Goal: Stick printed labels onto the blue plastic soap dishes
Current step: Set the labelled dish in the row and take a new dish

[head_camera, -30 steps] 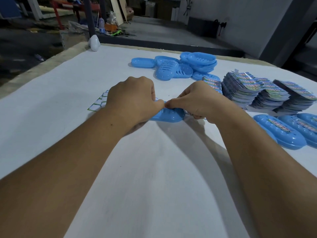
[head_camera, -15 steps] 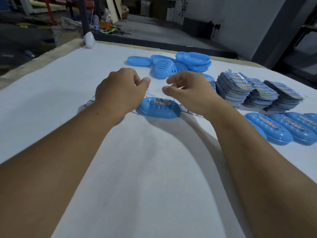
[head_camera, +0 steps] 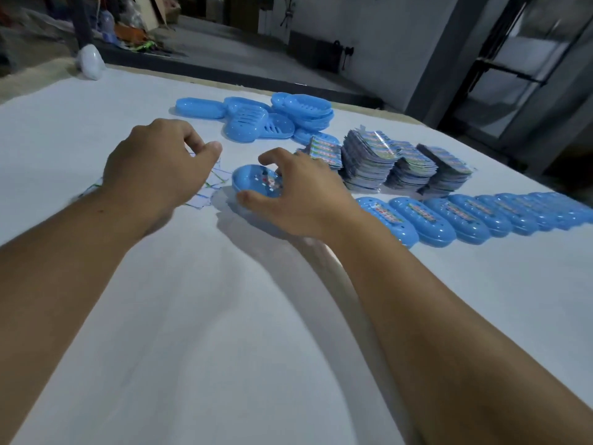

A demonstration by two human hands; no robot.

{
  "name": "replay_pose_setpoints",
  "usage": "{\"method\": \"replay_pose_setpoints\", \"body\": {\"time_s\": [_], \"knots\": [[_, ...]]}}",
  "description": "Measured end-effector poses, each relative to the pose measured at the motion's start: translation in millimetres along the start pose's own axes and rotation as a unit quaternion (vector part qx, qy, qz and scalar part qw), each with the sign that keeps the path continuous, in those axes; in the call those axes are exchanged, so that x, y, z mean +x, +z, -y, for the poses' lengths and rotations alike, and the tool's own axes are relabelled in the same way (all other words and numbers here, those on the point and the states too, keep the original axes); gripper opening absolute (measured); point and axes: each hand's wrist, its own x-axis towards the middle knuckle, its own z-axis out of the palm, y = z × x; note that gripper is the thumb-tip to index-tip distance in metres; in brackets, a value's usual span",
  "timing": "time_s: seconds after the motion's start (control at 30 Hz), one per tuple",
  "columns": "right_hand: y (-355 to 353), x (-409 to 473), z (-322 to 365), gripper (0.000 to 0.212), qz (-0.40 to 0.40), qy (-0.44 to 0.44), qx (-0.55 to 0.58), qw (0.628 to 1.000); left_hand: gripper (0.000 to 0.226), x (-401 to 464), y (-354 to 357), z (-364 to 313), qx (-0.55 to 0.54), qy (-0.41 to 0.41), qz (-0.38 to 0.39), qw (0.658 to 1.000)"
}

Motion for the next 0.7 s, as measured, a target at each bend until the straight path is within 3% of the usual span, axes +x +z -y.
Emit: {"method": "replay_pose_setpoints", "body": {"time_s": [0.1,0.27,0.53,0.7], "knots": [[-6.4,-18.9,-10.6,0.071,-0.014,0.052,-0.09,0.994,0.034,-0.7,0.8,0.5,0.003,0.006,0.001,1.0],[-16.4,-46.5,-27.6,0.067,-0.031,0.119,-0.133,0.983,0.04,3.4,8.8,10.8,-0.013,0.01,-0.005,1.0],[-20.9,-64.7,-40.8,0.06,-0.028,0.144,-0.129,0.981,0.058,32.9,47.5,67.7,-0.054,-0.026,-0.045,0.997],[-21.6,-65.4,-46.8,0.061,-0.027,0.149,-0.112,0.982,0.056,57.7,69.4,105.9,-0.071,-0.007,-0.04,0.997]]}}
